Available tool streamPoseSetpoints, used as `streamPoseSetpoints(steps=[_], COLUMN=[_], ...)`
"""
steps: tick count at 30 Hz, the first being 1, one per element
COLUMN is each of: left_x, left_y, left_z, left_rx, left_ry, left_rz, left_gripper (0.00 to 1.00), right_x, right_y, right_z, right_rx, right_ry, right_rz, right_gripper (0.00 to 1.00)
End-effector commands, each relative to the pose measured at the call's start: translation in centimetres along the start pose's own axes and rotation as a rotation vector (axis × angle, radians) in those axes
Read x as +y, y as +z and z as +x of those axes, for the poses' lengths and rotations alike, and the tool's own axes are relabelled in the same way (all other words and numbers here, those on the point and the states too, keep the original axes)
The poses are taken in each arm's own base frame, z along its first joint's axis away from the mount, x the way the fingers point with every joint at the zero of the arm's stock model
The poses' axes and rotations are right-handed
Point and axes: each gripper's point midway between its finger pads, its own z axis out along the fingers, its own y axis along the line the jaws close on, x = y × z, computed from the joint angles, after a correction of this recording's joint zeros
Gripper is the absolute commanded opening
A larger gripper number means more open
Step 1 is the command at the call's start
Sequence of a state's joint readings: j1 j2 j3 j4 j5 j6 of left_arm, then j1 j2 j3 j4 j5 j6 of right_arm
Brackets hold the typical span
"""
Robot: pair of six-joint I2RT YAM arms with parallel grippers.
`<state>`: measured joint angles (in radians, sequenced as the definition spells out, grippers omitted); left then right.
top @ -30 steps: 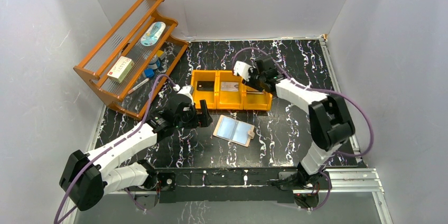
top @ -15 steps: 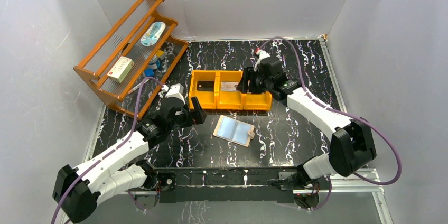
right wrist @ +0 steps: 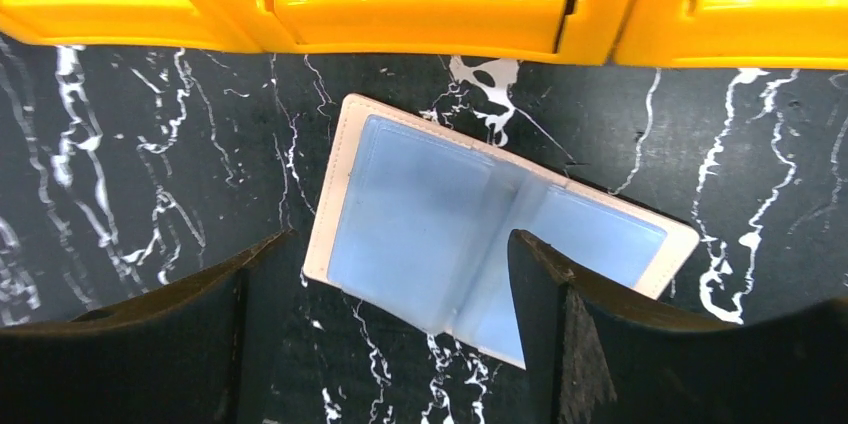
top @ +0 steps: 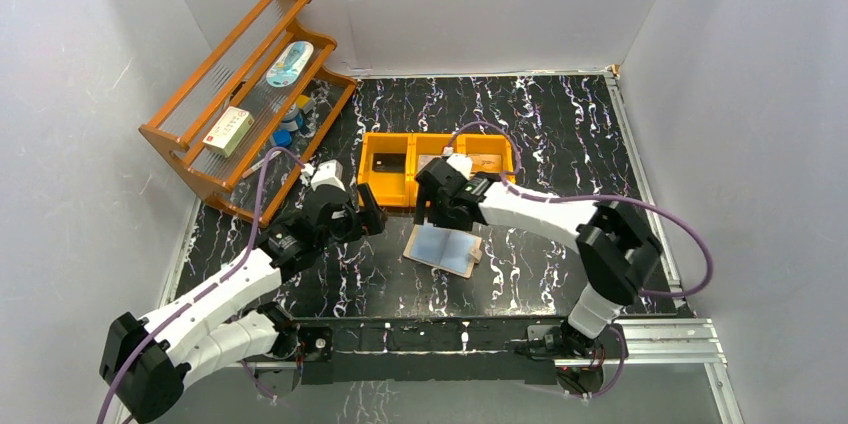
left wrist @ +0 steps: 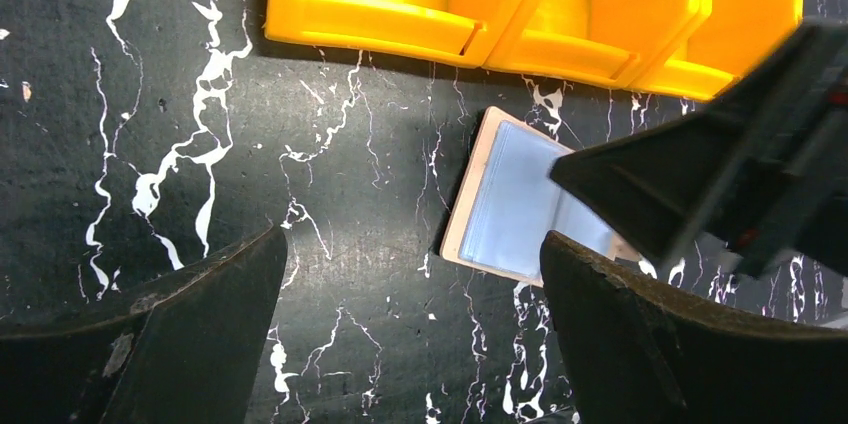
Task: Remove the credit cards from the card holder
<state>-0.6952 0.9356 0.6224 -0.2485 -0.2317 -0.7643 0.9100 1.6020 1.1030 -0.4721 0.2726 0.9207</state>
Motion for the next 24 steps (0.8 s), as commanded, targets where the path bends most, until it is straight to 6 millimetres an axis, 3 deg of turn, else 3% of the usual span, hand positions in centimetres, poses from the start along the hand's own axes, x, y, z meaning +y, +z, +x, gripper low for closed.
streamPoseSetpoints(steps=[1, 9, 20, 23, 24], left_x=[0.9, 2.2, 2.4, 2.5, 2.5], left_y=[-0.9, -2.5, -2.5, -2.5, -2.5], left_z=[-1.1, -2.7, -2.4, -2.4, -2.4], left_rx=[-0.058, -0.172, -0.154, -0.156, -0.155], left_ry=[-0.027, -0.062, -0.062, -0.063, -0.061], left_rz=[-0.031, -0.055, -0.070, -0.072, -0.072], left_gripper=[0.98, 0.97, 0.97, 0.97, 0.97], right_x=[1.0, 1.0, -1.0, -0.3, 0.2], right_y=[0.3, 3.5, 4.7, 4.6, 4.5], right_z=[-0.3, 2.7, 5.4, 5.5, 5.5], right_rx=[-0.045, 0.062, 0.127, 0.127, 0.127], right_ry=[-0.029, -0.086, -0.123, -0.146, -0.160], right_rz=[0.095, 0.151, 0.219, 0.160, 0.122], right_gripper=[0.84, 0.83, 0.62, 0.59, 0.54])
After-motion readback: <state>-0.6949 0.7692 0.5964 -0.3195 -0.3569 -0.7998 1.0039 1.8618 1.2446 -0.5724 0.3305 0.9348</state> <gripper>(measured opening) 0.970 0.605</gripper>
